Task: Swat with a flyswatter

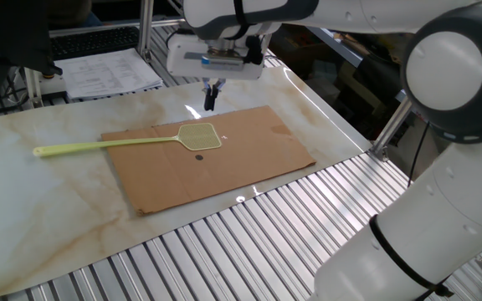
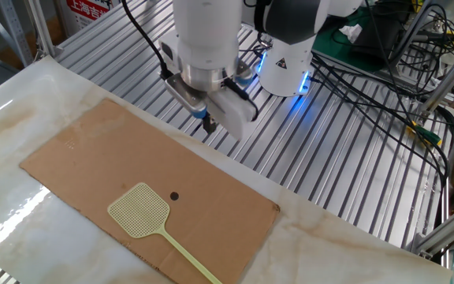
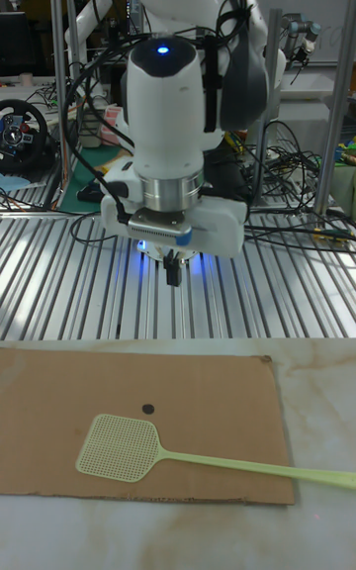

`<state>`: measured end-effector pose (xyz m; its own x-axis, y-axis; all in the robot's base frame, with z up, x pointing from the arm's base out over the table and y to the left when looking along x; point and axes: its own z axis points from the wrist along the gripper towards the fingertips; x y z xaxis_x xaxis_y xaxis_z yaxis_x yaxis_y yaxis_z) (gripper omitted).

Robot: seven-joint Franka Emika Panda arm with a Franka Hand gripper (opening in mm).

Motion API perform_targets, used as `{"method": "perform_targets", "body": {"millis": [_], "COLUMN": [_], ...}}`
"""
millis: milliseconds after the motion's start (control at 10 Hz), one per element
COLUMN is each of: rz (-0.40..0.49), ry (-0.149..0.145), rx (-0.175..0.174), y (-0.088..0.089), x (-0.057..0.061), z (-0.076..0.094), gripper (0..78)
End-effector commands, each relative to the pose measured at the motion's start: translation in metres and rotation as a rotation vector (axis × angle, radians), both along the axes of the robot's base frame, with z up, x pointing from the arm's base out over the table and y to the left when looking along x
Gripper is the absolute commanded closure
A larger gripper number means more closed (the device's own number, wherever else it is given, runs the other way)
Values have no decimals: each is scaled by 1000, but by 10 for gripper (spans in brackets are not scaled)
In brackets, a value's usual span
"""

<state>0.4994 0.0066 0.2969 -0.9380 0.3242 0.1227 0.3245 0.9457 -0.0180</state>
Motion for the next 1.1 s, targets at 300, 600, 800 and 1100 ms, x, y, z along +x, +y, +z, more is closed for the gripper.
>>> {"method": "perform_targets", "body": {"millis": [300,600,800,1100], "rz": [-236,-273,-273,-309], "ry": [26,5,-3,-70], "rx": [10,4,2,-8], "y": [17,19,19,19], "x": [2,3,3,3], "z": [-2,-12,-13,-13], "gripper": [776,776,776,776]}}
